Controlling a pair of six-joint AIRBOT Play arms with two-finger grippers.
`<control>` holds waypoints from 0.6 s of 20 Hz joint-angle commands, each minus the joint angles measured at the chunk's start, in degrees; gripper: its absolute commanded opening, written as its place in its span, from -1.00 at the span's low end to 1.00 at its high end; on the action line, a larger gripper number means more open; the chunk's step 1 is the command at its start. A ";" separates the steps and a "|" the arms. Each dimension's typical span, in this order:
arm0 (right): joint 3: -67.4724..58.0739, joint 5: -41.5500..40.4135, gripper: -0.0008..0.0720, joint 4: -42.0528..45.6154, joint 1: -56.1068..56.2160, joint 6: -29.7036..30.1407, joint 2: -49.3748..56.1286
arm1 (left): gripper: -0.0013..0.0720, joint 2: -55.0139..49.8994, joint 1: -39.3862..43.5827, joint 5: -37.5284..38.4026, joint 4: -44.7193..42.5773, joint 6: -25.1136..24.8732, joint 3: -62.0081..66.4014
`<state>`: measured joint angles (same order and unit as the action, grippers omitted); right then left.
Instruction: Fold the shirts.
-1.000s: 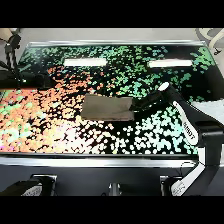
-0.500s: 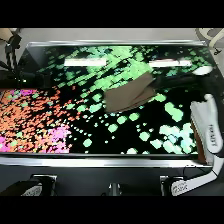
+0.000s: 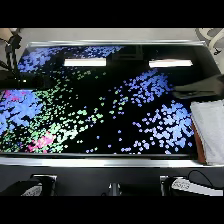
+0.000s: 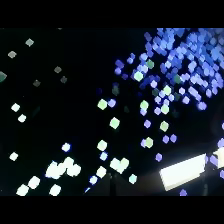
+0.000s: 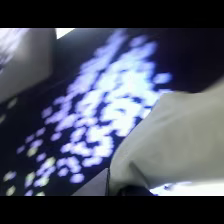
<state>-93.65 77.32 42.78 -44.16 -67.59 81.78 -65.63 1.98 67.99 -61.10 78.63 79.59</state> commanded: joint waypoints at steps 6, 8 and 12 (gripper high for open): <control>-0.11 10.40 -0.92 3.56 -18.78 -0.48 -7.28 | -0.88 -0.02 0.02 -0.07 0.00 -1.75 -0.02; -0.11 14.27 -0.92 3.56 -21.16 -0.28 -7.91 | -0.88 -0.02 0.02 -0.07 0.00 -1.77 -0.02; -0.09 17.38 -0.92 8.33 -25.88 -0.35 -10.78 | -0.88 -0.02 0.02 -0.07 0.00 -1.79 -0.02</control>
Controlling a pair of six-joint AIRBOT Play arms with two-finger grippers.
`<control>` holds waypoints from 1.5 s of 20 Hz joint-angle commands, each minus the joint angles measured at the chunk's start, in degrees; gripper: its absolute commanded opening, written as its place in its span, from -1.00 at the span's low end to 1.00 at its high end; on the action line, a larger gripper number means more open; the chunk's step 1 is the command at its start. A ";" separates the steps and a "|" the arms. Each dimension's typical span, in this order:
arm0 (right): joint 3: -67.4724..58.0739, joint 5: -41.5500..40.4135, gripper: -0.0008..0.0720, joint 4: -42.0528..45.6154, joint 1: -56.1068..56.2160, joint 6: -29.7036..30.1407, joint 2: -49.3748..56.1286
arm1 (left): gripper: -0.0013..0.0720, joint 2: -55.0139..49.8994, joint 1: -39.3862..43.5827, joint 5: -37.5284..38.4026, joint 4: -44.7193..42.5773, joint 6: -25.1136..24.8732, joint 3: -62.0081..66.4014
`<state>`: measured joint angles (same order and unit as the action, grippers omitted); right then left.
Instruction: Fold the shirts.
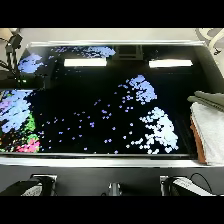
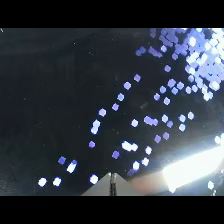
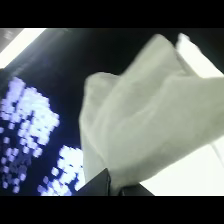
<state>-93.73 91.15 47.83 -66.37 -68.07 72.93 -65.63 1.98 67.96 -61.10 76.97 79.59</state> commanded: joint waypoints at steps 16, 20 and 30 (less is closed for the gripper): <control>29.97 -5.97 -0.31 28.35 -5.79 -2.84 -11.19 | -0.88 -0.02 0.02 -1.51 0.02 -0.70 -0.02; 28.28 -7.87 0.96 28.48 -5.79 6.73 -11.26 | -0.88 -0.17 0.02 -2.16 0.02 -0.70 -0.02; 3.23 -35.58 0.89 15.39 22.08 31.56 -10.95 | -0.89 -6.93 12.15 -13.03 -28.92 7.80 13.09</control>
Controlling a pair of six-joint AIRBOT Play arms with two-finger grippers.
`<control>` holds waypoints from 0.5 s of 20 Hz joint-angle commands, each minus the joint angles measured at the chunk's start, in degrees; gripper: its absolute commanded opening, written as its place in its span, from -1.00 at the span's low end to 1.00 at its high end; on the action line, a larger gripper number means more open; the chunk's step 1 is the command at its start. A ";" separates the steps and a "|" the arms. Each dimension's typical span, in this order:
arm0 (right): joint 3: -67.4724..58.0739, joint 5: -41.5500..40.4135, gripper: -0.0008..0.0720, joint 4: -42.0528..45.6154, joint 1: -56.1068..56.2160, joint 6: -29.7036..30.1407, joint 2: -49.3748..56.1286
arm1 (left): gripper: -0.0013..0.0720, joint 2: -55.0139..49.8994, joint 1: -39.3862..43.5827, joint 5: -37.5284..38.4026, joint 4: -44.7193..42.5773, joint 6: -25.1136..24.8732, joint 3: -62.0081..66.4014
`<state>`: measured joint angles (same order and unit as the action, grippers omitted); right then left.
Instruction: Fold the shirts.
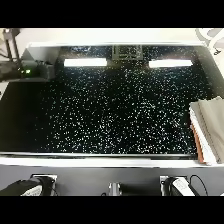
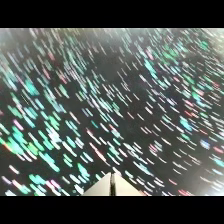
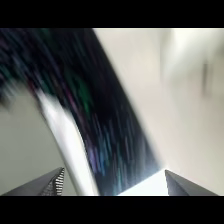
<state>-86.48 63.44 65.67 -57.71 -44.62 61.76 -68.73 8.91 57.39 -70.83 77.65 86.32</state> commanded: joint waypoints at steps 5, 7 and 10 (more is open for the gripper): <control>-3.98 10.25 0.90 23.15 50.82 -20.63 7.67 | 0.74 -16.96 7.34 22.10 -40.94 20.57 9.90; -3.98 16.37 0.87 25.88 59.82 -20.35 11.96 | 1.00 -19.93 6.75 33.42 -35.91 21.38 8.52; -3.98 23.17 0.86 23.30 64.63 -20.94 16.28 | 1.00 -15.89 7.48 31.10 -30.18 20.39 0.50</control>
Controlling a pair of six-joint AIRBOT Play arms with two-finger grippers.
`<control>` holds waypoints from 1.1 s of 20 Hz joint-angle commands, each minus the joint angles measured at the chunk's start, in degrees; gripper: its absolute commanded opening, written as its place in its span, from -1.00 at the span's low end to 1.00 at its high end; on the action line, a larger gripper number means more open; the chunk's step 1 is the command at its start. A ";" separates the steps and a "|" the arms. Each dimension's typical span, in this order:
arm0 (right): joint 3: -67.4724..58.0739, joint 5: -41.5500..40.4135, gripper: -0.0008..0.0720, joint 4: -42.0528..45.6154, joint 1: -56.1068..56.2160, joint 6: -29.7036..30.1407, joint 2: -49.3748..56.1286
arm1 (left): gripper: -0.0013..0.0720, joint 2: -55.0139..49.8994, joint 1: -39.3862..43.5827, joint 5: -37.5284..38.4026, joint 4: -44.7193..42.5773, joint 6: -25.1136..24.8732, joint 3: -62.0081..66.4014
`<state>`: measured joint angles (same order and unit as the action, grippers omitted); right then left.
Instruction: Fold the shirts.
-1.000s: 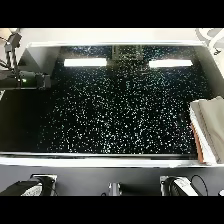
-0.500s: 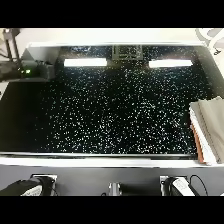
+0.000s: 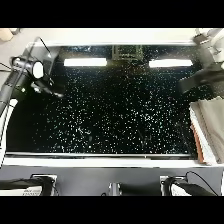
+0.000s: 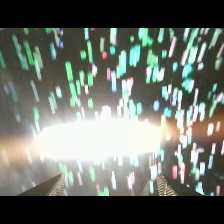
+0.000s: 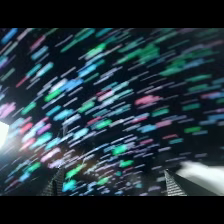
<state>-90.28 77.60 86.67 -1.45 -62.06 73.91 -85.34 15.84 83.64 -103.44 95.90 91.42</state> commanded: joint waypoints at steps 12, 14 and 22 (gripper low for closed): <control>-0.20 10.78 0.87 0.57 8.44 -5.01 4.79 | 1.00 10.60 -0.15 -9.77 2.54 8.09 -11.28; -0.20 10.78 0.87 0.57 8.44 -5.01 4.79 | 1.00 10.49 -0.15 -9.77 2.54 8.09 -11.26; -0.20 10.78 0.88 0.57 8.44 -5.01 4.79 | 1.00 10.49 -0.15 -9.77 2.54 8.09 -11.26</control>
